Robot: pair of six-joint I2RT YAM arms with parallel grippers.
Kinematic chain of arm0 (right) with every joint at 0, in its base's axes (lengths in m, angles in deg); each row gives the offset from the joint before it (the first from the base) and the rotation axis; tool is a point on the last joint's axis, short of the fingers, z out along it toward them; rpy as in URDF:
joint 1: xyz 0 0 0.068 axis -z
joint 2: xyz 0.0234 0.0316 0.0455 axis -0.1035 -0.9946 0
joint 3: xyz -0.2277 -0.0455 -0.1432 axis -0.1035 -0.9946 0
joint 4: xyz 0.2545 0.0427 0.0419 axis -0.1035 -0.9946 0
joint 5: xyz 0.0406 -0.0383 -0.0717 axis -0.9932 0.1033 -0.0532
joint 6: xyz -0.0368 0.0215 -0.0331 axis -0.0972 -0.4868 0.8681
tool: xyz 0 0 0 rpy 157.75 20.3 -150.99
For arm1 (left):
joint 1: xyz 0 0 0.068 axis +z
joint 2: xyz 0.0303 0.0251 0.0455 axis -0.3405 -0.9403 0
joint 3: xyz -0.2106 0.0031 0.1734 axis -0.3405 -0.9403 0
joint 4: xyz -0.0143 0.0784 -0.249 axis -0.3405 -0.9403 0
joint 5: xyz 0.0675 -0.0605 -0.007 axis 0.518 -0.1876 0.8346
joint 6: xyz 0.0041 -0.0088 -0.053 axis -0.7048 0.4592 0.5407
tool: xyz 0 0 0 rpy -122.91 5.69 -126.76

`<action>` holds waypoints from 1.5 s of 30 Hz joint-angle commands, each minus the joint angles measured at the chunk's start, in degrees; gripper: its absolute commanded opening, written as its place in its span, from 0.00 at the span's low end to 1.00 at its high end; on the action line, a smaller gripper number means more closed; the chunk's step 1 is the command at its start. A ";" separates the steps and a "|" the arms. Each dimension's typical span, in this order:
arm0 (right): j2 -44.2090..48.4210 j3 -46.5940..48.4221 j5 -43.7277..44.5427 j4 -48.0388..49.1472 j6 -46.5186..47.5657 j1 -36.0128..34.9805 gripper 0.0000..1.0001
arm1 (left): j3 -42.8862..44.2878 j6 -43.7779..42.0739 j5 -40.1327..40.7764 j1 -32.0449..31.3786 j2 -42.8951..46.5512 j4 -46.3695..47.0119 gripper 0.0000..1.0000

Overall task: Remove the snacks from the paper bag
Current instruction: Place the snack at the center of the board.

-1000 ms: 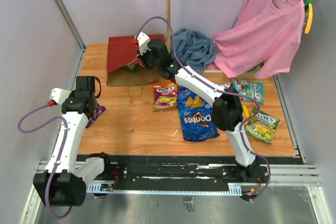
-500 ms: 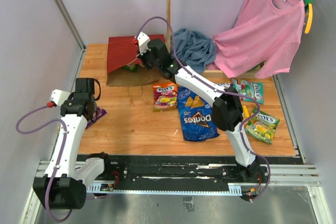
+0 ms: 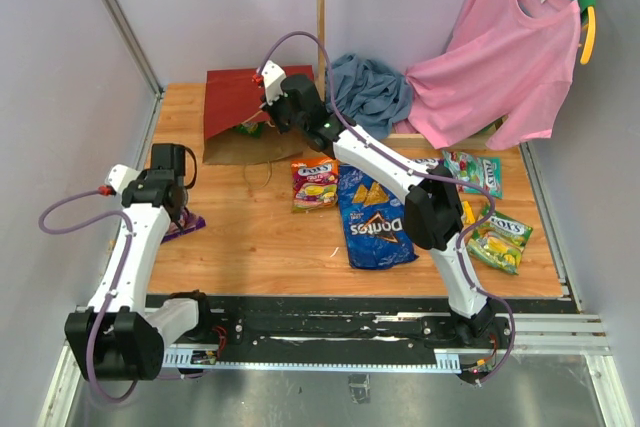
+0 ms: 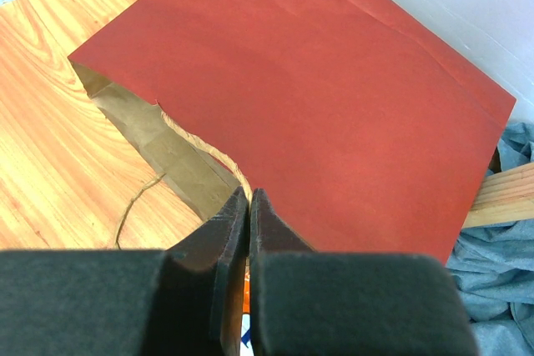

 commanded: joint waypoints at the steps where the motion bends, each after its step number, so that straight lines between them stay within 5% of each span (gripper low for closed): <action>1: 1.89 -0.06 0.01 0.72 -0.41 -0.66 0.01 | 1.35 -1.21 0.95 0.28 -2.09 2.21 0.03; 5: 1.72 0.36 0.01 0.56 -0.03 -0.65 0.01 | 1.93 -1.98 2.10 0.29 -3.43 3.56 0.16; 10: 1.29 0.93 -0.04 0.29 0.17 -0.65 0.01 | 2.86 -2.25 4.45 0.35 -3.47 5.61 0.58; 16: 0.91 1.26 -0.29 0.29 0.21 -0.65 0.01 | 4.10 -2.95 5.68 1.05 -4.87 7.47 0.71; 37: 1.68 0.32 -0.69 0.42 1.99 -0.65 0.01 | 7.11 -1.26 8.26 1.43 -14.24 17.74 0.83; 41: 1.69 0.27 -1.03 0.13 3.37 -0.57 0.01 | 4.48 -9.37 0.32 1.25 -8.56 25.81 0.84; 45: 2.18 -0.24 -1.40 0.12 4.28 -0.48 0.01 | -7.31 -15.44 -14.73 0.09 2.84 41.38 0.83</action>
